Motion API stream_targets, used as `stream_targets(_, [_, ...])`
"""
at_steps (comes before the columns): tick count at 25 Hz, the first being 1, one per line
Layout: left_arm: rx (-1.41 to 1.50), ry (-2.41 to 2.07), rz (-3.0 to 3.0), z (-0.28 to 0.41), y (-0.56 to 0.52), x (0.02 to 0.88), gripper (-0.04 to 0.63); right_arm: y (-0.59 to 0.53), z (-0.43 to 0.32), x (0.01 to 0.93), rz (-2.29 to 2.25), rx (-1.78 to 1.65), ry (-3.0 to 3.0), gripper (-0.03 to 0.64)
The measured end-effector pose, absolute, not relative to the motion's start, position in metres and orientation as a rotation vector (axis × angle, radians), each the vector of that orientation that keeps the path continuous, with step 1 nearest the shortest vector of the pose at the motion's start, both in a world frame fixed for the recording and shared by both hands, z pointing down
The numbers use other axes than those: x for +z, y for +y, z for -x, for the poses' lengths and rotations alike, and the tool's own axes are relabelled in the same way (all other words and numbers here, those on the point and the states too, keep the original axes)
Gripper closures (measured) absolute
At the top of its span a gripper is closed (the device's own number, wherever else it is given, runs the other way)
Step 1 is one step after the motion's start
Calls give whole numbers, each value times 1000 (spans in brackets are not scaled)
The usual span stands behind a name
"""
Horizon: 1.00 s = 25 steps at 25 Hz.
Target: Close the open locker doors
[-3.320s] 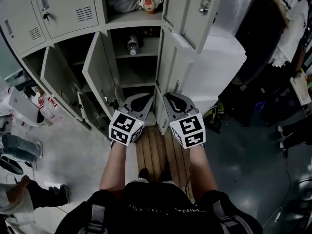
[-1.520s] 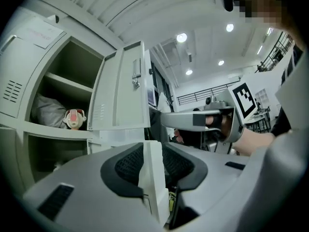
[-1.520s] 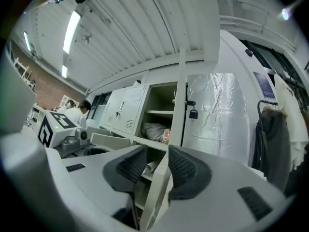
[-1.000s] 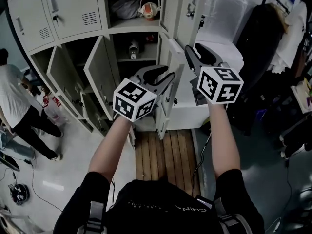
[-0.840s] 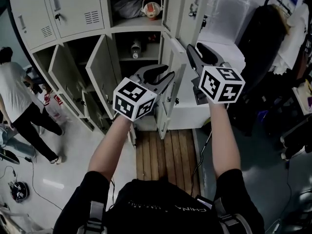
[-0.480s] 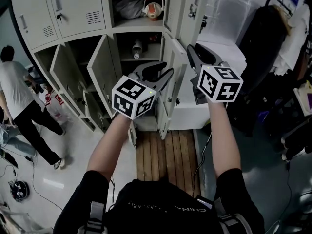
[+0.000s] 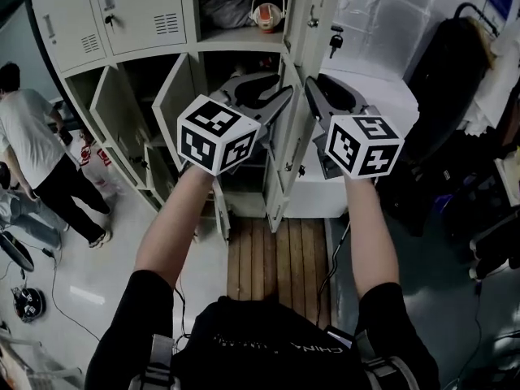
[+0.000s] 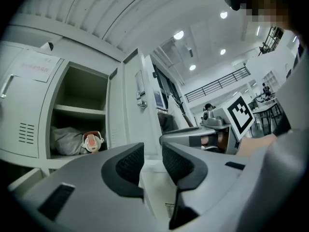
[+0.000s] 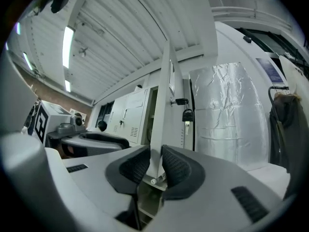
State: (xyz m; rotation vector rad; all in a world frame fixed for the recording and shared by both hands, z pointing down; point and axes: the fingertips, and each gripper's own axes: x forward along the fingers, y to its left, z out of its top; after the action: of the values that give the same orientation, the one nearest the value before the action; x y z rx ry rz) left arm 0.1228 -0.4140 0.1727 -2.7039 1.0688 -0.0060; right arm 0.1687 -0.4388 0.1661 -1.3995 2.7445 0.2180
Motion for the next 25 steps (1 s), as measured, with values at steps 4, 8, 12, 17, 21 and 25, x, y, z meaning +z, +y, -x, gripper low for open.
stream_targets(4, [-31, 1104, 2649, -119, -419, 157, 480, -437, -151, 167, 1347, 261, 2776, 526])
stream_targets(8, [-30, 1157, 2617, -109, -427, 143, 480, -437, -133, 168, 1297, 293, 2803, 535])
stream_targets(12, [-38, 1197, 2589, -101, -430, 134, 480, -438, -120, 168, 1253, 332, 2830, 540])
stream_targets(17, [-76, 1271, 2531, -95, -434, 130, 480, -440, -101, 170, 1191, 369, 2866, 540])
stream_targets(21, [-109, 1355, 2488, -85, -443, 131, 480, -444, -89, 172, 1158, 395, 2889, 541])
stream_targets(25, [-86, 1387, 2474, -80, -437, 128, 480, -445, -79, 175, 1122, 430, 2914, 541])
